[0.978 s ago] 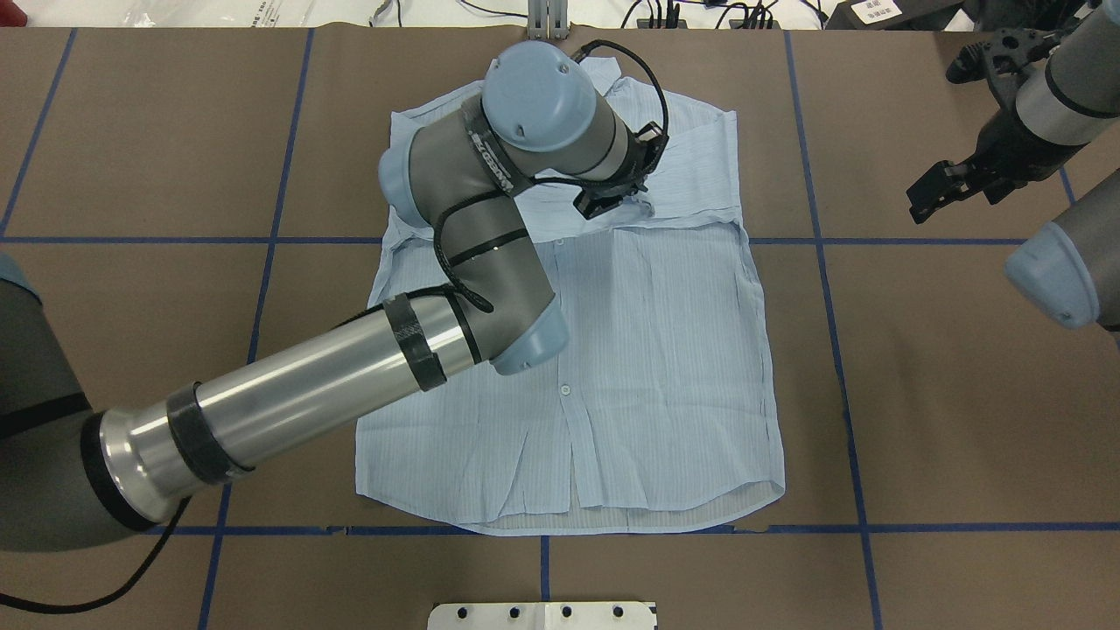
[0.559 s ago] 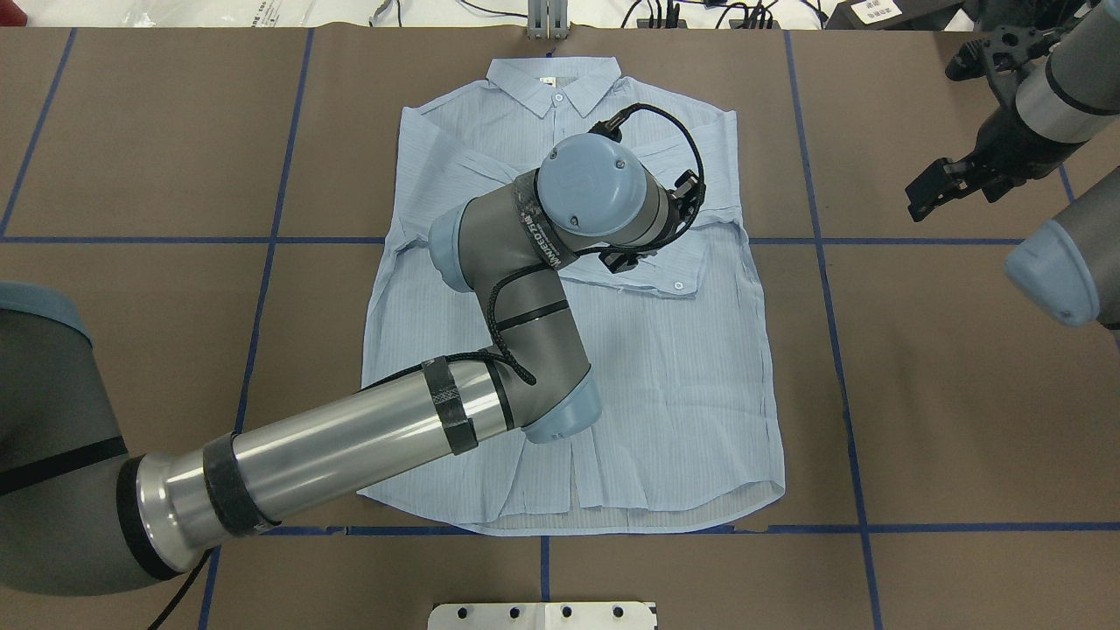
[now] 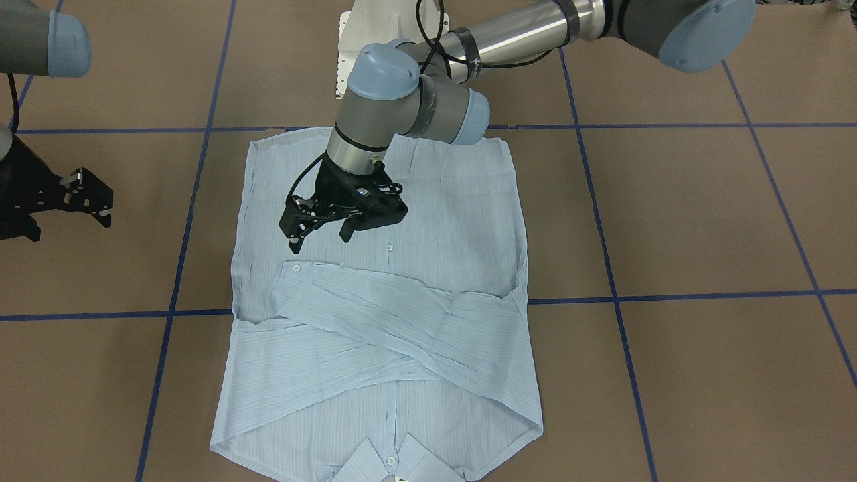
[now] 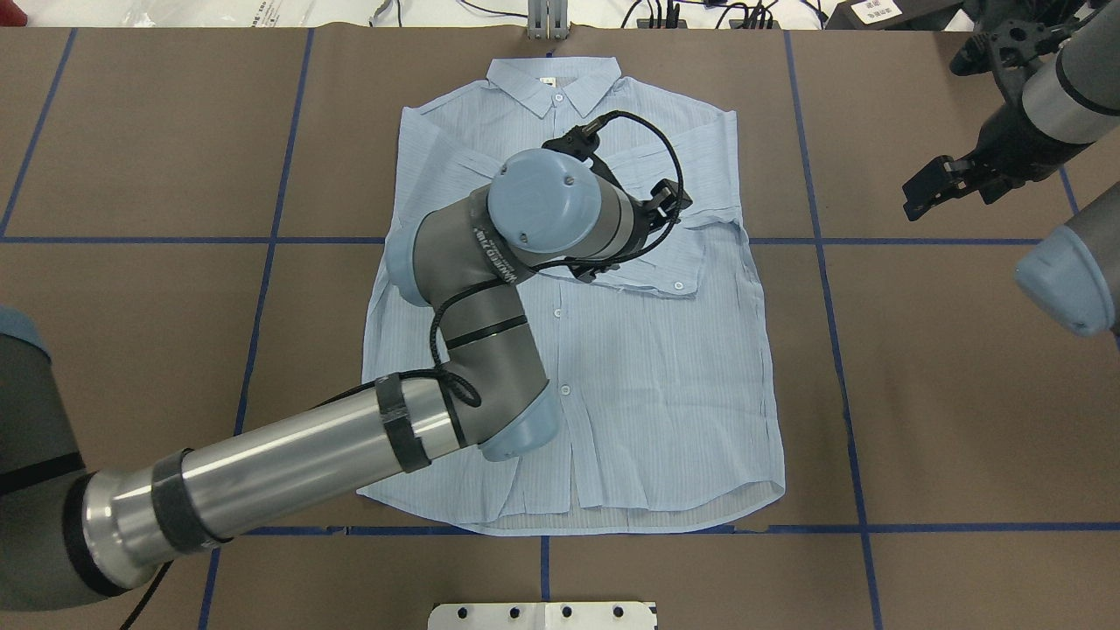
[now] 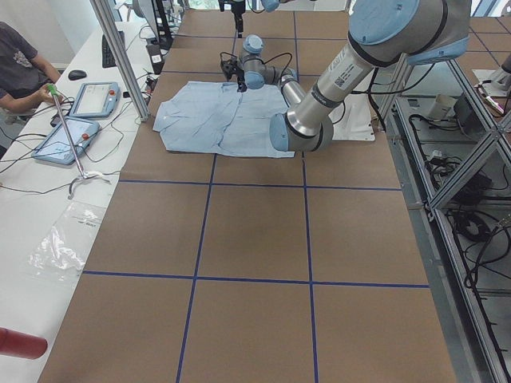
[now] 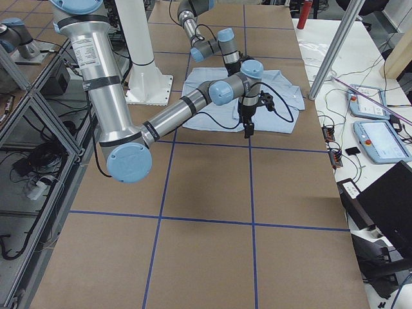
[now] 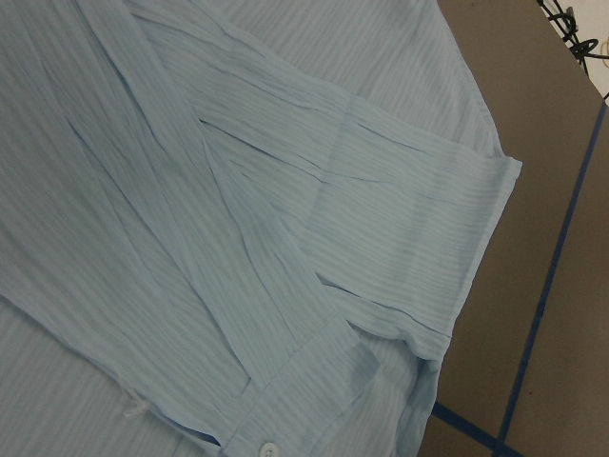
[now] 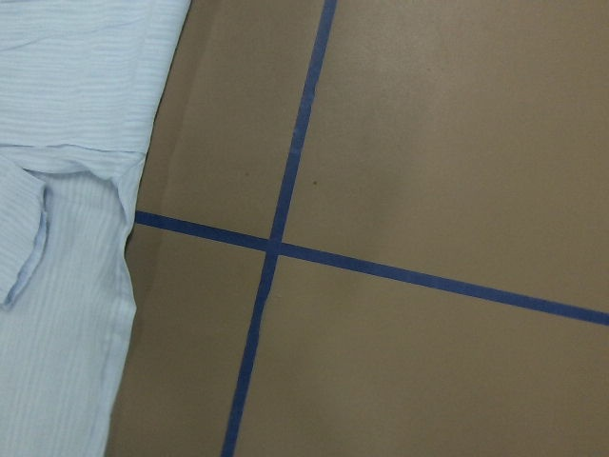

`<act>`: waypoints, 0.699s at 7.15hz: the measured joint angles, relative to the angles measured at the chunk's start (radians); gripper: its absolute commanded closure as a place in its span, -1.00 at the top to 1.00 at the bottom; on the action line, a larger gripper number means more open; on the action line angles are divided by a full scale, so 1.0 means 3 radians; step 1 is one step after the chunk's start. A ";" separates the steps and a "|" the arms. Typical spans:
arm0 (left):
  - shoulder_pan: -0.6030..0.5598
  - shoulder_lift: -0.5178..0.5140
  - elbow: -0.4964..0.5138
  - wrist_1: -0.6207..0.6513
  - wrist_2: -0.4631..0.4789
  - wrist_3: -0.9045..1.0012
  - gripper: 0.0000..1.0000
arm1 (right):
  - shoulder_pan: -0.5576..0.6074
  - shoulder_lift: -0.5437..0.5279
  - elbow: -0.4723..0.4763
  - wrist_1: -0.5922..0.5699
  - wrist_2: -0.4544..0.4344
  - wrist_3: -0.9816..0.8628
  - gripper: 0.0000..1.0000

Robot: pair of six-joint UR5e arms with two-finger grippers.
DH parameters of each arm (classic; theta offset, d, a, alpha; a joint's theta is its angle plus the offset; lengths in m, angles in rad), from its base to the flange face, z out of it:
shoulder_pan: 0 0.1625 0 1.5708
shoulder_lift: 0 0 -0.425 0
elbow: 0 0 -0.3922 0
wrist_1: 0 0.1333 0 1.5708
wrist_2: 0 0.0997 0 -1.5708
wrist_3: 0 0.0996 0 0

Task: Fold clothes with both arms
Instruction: 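Release the sleeve and move both grippers to the hem nearest the robot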

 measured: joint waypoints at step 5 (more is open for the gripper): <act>-0.0050 0.1409 -0.2111 0.1365 -0.0044 0.1172 0.99 | -0.0763 -0.0531 0.0340 0.1049 -0.0126 0.1378 1.00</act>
